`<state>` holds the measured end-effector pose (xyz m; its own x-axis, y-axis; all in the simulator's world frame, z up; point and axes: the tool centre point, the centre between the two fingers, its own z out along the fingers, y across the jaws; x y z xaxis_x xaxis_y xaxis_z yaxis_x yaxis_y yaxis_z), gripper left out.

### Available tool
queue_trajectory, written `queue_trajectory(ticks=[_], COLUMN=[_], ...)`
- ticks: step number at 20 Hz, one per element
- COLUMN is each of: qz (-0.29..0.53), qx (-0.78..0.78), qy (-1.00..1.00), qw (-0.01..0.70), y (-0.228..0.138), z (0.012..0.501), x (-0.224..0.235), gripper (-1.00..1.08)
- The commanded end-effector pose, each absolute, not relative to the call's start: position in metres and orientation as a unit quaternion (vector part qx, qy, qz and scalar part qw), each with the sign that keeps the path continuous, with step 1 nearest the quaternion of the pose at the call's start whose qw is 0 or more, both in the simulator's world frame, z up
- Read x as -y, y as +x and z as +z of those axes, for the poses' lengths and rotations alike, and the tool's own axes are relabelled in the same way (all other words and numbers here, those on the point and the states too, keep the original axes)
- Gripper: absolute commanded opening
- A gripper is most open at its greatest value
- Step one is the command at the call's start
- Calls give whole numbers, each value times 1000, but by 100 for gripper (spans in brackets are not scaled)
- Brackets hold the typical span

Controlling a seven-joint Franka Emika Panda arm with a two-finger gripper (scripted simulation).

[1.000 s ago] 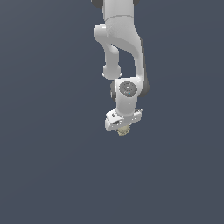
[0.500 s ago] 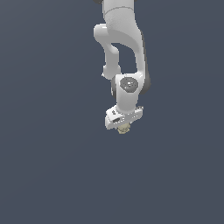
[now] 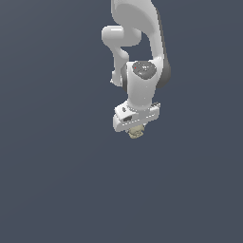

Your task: Pick up the object and move it to a goal position.

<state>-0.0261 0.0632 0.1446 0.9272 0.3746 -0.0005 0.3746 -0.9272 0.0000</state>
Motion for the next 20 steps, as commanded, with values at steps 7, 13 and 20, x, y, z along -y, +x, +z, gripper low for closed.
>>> queue_trajectory(ticks=[7, 13, 20], qz=[0, 0, 0], qx=[-191, -191, -191], qy=[982, 982, 982], qw=[0, 0, 0], y=[-17, -11, -7], z=[237, 283, 310], x=[-65, -66, -66], gripper=[-100, -100, -100])
